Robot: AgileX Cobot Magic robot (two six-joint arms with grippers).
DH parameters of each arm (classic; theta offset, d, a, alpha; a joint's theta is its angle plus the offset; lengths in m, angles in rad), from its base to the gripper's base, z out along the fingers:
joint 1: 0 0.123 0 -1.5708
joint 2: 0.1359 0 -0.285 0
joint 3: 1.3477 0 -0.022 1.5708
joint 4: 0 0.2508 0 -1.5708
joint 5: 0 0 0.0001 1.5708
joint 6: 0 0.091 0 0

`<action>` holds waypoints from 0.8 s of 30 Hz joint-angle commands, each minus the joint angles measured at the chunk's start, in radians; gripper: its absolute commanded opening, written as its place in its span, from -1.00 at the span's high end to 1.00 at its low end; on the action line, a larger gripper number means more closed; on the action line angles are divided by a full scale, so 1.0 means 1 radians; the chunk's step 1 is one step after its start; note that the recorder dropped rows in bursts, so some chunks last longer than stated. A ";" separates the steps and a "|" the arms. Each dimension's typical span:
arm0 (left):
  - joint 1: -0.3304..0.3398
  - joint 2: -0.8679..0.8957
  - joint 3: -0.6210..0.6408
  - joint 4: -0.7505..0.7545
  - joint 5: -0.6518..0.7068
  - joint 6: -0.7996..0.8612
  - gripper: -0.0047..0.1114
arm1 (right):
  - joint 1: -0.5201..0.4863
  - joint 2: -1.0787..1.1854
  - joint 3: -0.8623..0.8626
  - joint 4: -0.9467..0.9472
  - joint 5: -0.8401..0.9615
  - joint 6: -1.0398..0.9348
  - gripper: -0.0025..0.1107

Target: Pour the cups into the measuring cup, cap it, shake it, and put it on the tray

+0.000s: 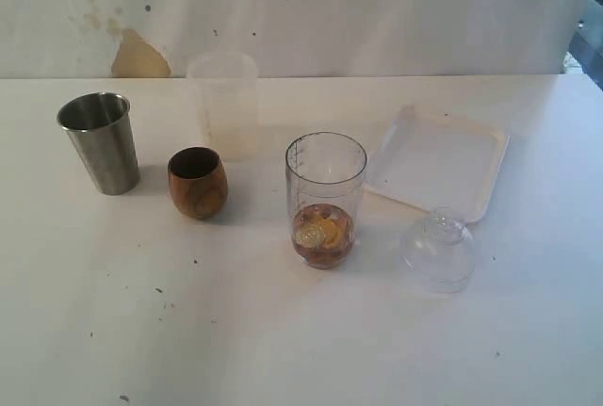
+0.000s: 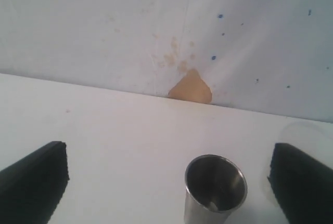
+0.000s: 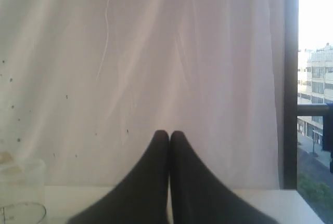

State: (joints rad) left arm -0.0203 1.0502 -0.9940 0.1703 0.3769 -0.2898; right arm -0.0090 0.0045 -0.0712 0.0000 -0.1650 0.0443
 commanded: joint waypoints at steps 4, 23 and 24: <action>-0.003 -0.167 0.099 -0.006 -0.049 0.000 -0.89 | -0.004 -0.004 -0.121 0.000 0.158 0.013 0.96; -0.003 -0.431 0.294 -0.006 -0.044 -0.028 -0.89 | 0.174 0.159 -0.363 -0.053 0.293 -0.044 0.96; -0.003 -0.446 0.303 -0.006 -0.044 -0.028 -0.89 | 0.184 0.167 -0.371 -0.053 0.297 -0.044 0.96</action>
State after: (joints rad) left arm -0.0203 0.6409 -0.7171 0.1703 0.3436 -0.3133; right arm 0.1419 0.1424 -0.4201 -0.0435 0.1061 0.0110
